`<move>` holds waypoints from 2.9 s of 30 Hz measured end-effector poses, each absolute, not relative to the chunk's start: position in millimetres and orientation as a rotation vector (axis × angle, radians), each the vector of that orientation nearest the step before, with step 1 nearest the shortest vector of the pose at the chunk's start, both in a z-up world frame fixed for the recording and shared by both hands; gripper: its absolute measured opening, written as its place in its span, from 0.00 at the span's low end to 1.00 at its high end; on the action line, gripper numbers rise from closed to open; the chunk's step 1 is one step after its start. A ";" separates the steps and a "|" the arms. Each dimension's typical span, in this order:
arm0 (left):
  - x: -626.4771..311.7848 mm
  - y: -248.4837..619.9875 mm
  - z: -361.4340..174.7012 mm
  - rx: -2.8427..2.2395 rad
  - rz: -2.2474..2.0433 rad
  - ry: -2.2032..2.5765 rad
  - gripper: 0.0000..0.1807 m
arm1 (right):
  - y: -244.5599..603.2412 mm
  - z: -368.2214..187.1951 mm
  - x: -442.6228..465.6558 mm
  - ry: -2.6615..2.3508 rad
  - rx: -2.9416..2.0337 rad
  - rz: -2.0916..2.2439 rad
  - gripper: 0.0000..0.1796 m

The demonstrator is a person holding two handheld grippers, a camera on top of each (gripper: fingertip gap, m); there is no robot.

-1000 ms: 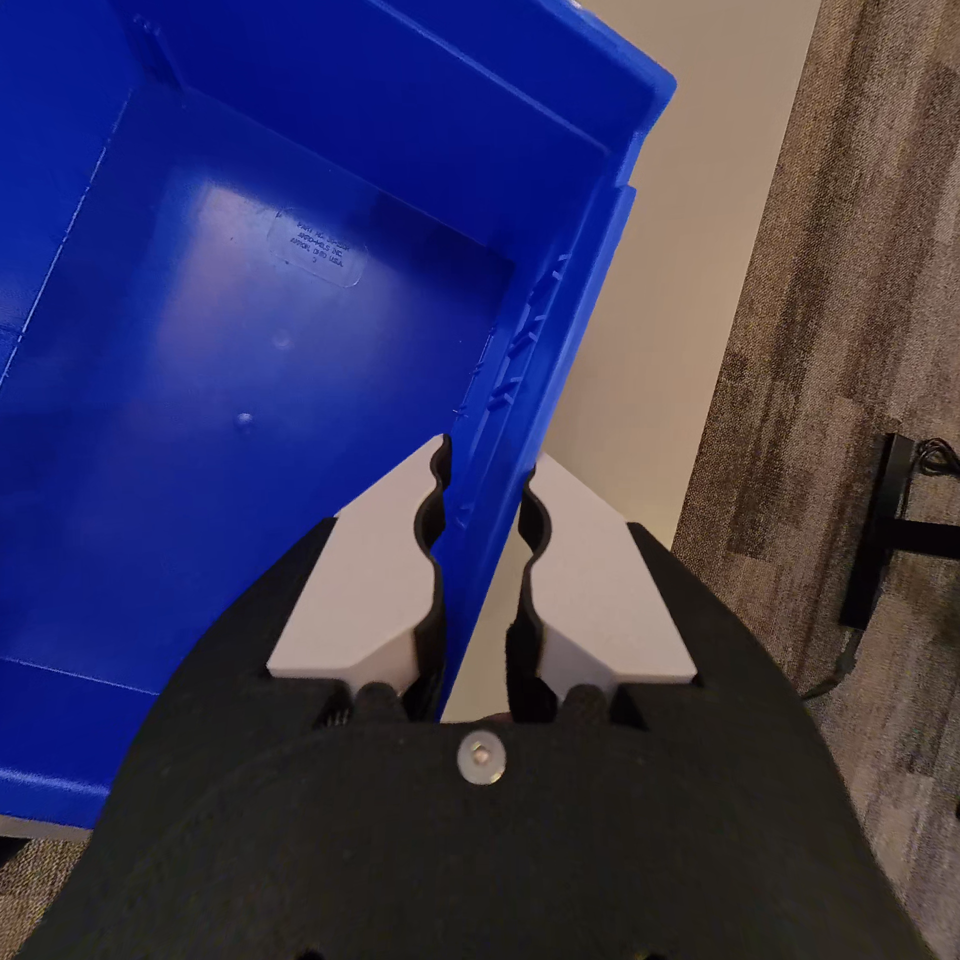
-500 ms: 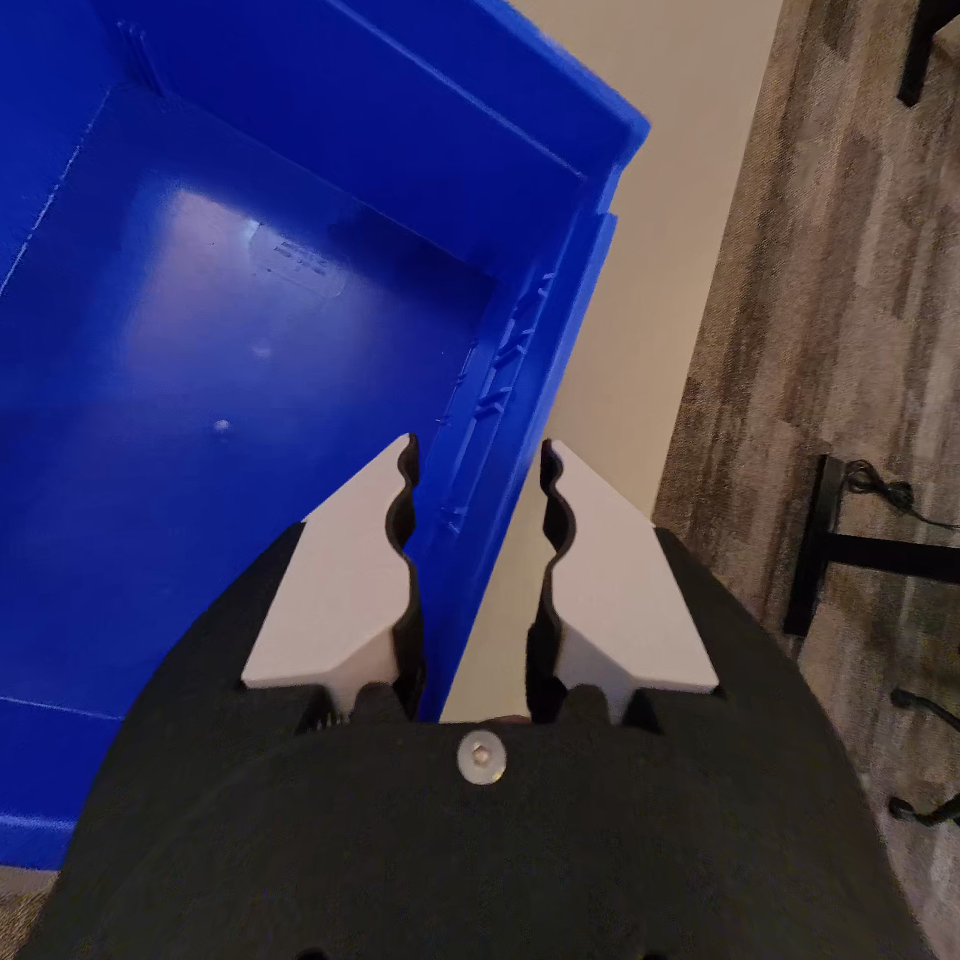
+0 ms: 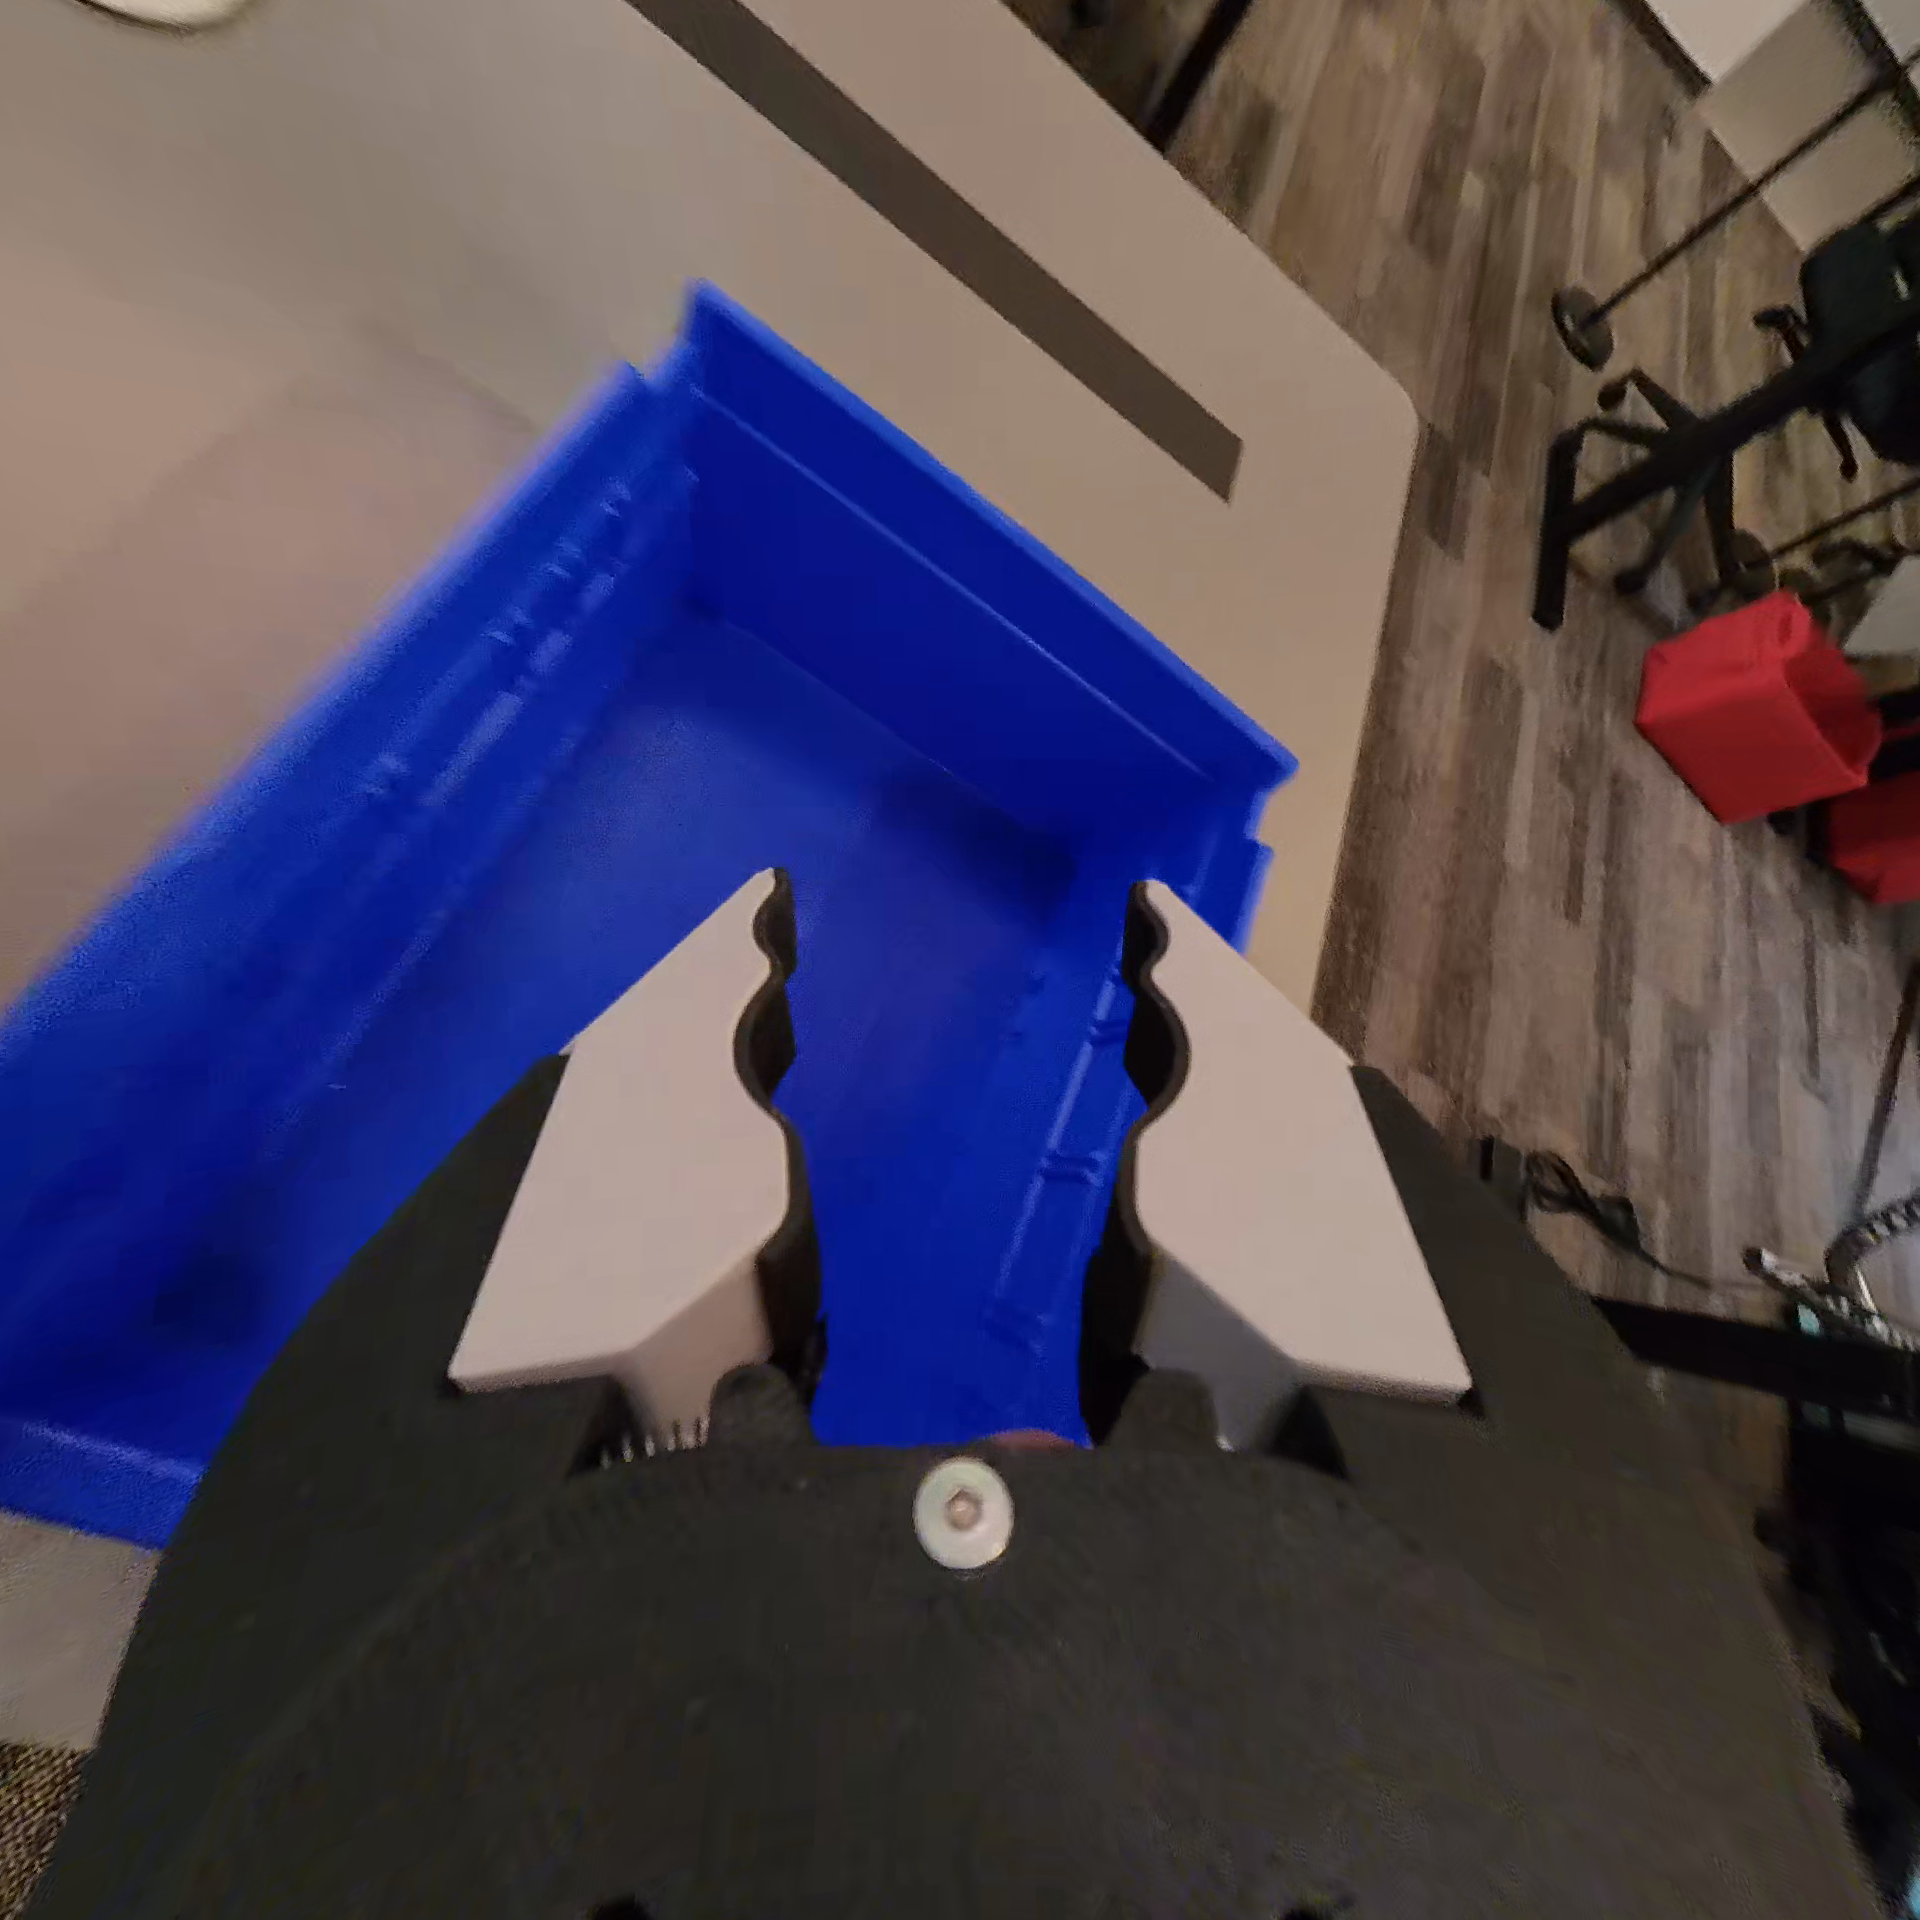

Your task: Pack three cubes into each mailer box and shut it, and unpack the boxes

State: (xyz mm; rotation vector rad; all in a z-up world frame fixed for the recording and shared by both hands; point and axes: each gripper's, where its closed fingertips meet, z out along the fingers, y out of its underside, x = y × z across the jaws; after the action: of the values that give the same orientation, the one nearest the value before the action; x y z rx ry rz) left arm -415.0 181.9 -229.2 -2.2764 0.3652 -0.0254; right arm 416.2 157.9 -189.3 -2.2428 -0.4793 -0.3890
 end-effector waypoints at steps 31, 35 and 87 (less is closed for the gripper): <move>-343.2 305.6 -287.2 -2.173 0.183 1.860 0.52 | 138.0 -222.6 150.4 -1.091 -2.080 -0.011 0.27; -343.0 308.5 -301.7 -2.189 0.180 1.954 0.60 | 139.9 -230.3 147.5 -1.094 -2.104 0.012 0.26; -268.6 263.1 -173.4 -2.217 0.059 1.947 0.74 | 141.5 -219.5 110.1 -1.163 -1.976 0.032 0.33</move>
State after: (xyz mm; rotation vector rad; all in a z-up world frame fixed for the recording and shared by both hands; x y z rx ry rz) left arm -268.6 263.1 -173.4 -2.2172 1.9473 0.0586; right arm 110.1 141.5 -219.5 -1.9758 -1.1631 0.0315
